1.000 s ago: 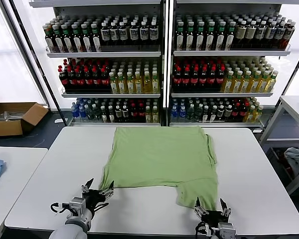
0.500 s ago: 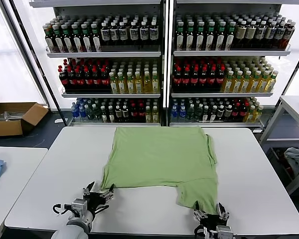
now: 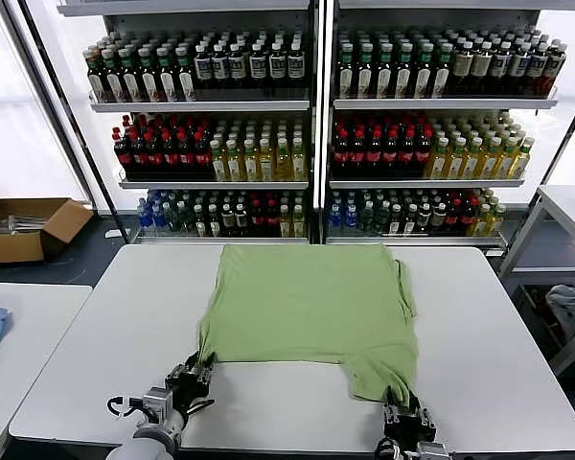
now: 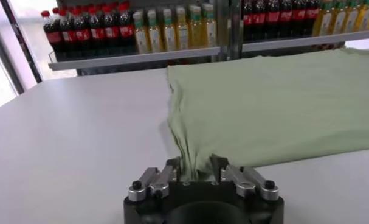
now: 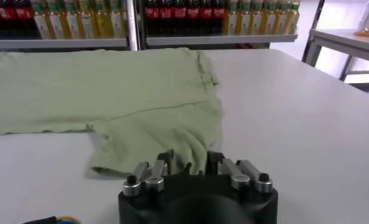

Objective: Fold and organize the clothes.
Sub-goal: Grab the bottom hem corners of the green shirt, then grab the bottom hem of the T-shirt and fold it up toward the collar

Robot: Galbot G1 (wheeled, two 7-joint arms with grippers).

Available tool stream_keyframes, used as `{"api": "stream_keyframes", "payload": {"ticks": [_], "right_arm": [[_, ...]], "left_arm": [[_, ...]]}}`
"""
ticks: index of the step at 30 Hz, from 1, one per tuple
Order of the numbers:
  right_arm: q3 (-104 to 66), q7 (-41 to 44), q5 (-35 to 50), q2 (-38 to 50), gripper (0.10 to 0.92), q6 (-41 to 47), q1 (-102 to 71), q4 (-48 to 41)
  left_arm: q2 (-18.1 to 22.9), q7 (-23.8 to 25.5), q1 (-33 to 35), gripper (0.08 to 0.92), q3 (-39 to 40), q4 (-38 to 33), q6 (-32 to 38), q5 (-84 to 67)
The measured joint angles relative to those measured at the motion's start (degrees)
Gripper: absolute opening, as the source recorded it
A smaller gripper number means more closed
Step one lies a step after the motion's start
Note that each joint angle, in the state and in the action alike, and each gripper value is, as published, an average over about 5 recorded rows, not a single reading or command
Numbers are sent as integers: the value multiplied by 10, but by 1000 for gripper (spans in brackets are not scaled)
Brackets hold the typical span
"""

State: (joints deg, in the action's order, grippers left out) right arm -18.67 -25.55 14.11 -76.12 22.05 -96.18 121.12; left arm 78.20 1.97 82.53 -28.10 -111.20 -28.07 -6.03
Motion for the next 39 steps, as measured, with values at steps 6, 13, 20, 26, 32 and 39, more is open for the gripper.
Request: {"api": "stream_keyframes", "payload": {"ticks": [6, 13, 20, 26, 32, 39], "right_arm": [[-4, 7, 2, 6, 124, -6, 0, 4], [-13, 24, -1, 13, 113, -19, 6, 24], [-26, 44, -11, 14, 113, -35, 24, 41], [-37, 55, -19, 18, 113, -38, 61, 38], [-38, 57, -19, 27, 113, -27, 124, 16], [-31, 63, -14, 30, 113, -11, 208, -35]], "left_arm": [[3, 1, 3, 121, -1, 0, 1, 4], [8, -4, 5, 83, -2, -6, 14, 2], [10, -8, 0, 83, -5, -26, 34, -9], [6, -11, -16, 83, -6, -34, 47, -27], [3, -12, -46, 83, 0, -25, 51, -44], [-1, -20, -102, 83, 14, 11, 48, -65]]}}
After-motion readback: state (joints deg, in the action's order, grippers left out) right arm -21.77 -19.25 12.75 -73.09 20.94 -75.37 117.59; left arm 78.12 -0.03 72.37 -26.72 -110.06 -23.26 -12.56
